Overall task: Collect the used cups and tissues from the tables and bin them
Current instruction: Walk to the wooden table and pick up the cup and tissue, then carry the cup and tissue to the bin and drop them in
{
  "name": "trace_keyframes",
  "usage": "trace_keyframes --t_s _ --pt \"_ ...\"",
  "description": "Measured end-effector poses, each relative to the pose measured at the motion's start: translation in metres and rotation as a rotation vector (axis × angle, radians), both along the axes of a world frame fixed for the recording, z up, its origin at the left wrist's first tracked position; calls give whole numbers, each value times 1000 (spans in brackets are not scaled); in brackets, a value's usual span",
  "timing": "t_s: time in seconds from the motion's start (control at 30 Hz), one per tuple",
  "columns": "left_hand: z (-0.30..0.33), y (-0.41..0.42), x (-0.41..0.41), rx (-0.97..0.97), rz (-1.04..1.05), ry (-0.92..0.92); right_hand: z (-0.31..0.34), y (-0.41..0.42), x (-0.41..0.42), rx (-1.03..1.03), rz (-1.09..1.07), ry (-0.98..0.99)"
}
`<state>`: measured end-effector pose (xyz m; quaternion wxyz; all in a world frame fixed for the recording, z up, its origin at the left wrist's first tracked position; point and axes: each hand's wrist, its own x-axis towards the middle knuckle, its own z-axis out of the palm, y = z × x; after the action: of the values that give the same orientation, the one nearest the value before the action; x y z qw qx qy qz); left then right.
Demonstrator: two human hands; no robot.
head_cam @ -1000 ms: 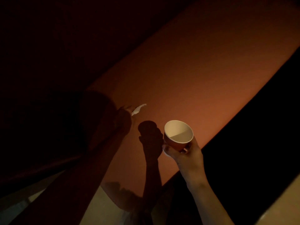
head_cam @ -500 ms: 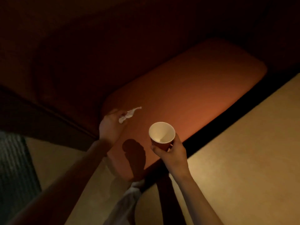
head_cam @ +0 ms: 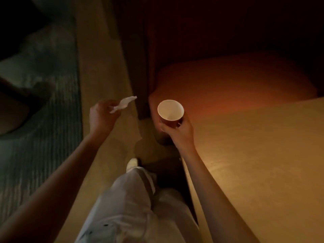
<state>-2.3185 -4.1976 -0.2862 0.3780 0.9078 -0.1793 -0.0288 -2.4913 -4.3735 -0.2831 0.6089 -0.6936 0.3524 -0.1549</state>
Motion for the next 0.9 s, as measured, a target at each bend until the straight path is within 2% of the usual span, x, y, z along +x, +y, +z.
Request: trace_keyframes --t_s 0.23,0.37,0.63,0.9 --pt "7 201 -6 -82 499 101 3 147 86 -63 393 1" --pt "2 328 -17 -154 669 86 -3 254 135 -65 628 21" --pt "-7 568 -41 -172 935 56 -20 505 210 55 1046 -2" --pt "-25 698 -67 -198 1200 82 -22 676 253 -9 1330 42"
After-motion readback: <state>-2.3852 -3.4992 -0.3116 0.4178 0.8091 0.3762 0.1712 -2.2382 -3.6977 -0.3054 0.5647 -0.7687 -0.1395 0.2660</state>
